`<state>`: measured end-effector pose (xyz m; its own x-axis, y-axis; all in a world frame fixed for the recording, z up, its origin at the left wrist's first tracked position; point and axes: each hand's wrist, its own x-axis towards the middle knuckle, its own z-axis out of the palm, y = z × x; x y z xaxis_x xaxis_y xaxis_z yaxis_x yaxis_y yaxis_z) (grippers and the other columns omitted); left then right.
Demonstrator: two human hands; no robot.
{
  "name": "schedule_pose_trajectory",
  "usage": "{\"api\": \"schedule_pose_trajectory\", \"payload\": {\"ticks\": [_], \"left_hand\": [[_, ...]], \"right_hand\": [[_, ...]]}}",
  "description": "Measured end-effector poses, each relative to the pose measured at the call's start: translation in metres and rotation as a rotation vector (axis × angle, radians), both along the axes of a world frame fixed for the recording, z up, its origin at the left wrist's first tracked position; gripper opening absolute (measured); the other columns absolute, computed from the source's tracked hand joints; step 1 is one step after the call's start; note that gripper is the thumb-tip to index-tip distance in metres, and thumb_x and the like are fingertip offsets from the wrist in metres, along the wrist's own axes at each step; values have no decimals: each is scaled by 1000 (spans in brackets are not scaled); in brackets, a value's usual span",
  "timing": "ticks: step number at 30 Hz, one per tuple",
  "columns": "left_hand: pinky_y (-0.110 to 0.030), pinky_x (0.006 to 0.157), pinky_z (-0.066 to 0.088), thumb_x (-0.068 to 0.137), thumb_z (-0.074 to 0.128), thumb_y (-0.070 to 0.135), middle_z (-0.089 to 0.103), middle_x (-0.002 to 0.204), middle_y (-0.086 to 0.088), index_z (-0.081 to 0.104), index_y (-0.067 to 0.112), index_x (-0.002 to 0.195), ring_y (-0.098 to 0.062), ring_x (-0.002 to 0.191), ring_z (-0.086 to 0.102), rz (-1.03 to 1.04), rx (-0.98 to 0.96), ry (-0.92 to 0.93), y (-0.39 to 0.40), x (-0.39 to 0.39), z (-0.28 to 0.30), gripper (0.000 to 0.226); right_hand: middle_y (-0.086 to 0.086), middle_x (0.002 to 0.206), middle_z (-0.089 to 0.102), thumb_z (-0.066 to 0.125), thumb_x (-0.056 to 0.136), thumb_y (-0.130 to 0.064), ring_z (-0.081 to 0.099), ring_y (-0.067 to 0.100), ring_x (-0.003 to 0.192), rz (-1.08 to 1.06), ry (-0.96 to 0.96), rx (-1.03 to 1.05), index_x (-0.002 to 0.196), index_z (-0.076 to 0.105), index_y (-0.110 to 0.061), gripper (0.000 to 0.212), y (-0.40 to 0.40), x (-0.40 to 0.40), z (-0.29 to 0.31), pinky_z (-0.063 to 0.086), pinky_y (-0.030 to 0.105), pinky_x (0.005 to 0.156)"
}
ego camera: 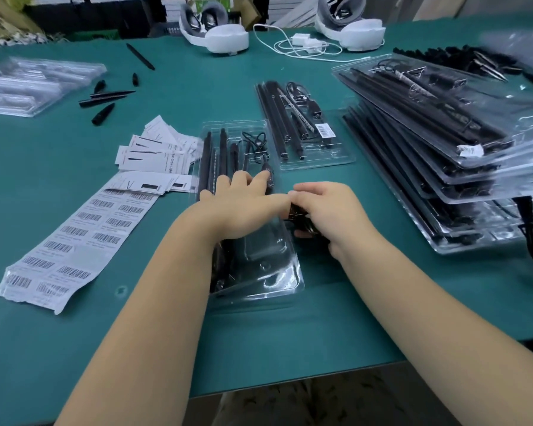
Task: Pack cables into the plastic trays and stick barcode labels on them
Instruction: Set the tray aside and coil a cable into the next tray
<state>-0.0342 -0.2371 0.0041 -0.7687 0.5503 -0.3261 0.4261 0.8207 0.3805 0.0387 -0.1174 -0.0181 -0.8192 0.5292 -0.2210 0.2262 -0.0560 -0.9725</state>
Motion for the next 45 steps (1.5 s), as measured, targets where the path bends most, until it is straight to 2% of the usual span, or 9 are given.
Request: {"api": "schedule_pose_trajectory", "payload": {"ticks": [3,13,16,19,23,27,32,37,45], "left_hand": [[-46,105,14,54,30,67,22,149,11,11,44,149,-19,139,9,10,11,-8,0,-2,1,99],[-47,111,12,52,35,89,8,156,18,0,44,150,-14,143,2,-173,-105,20,-14,-5,3,113],[-48,114,7,42,38,95,-6,156,26,-8,46,148,-6,143,-6,-292,-136,-31,-33,-11,5,126],[-45,114,3,44,21,97,-9,158,21,-9,41,150,-8,142,-5,-339,-125,173,-42,-1,-13,123],[-41,112,5,48,13,97,4,160,15,2,36,152,-11,141,3,-317,-11,362,-43,5,-30,121],[-40,111,5,48,16,99,10,159,15,7,36,152,-11,140,6,-309,33,379,-42,1,-31,122],[-38,111,4,46,22,98,9,158,17,6,36,152,-8,140,3,-315,45,318,-44,-1,-28,124],[-37,112,0,39,30,98,2,158,19,-2,34,152,-9,141,-1,-365,11,276,-46,-2,-25,134],[-35,112,-1,37,35,96,6,157,21,1,34,153,-4,138,-1,-356,41,249,-46,-1,-21,135]], "right_hand": [[12,97,65,72,78,-13,65,25,79,-36,-57,117,101,54,-19,29,0,-4,-3,54,31,60],[-14,67,63,70,76,-23,58,12,65,-31,-70,511,62,67,-26,15,-6,-1,-10,46,23,60],[-15,67,67,68,79,-26,54,3,62,-15,-60,531,75,75,-18,12,-5,1,-12,46,15,62],[19,87,69,58,82,-12,51,8,61,42,-73,383,85,73,-3,18,-1,6,-9,57,33,69],[3,95,70,58,82,8,69,8,76,210,25,34,101,65,-15,31,10,26,-4,55,17,68],[-7,107,68,68,78,9,66,5,98,339,87,90,107,61,-27,46,13,47,-16,52,19,85],[-42,92,61,78,75,-19,55,-17,83,418,52,458,98,60,-57,48,18,52,-14,41,2,74],[-30,106,59,77,75,-27,48,-12,93,347,45,591,120,52,-51,57,11,43,-15,34,10,76],[-16,81,51,77,73,-35,47,-6,74,143,41,733,70,69,-36,9,0,43,-18,31,3,65]]}}
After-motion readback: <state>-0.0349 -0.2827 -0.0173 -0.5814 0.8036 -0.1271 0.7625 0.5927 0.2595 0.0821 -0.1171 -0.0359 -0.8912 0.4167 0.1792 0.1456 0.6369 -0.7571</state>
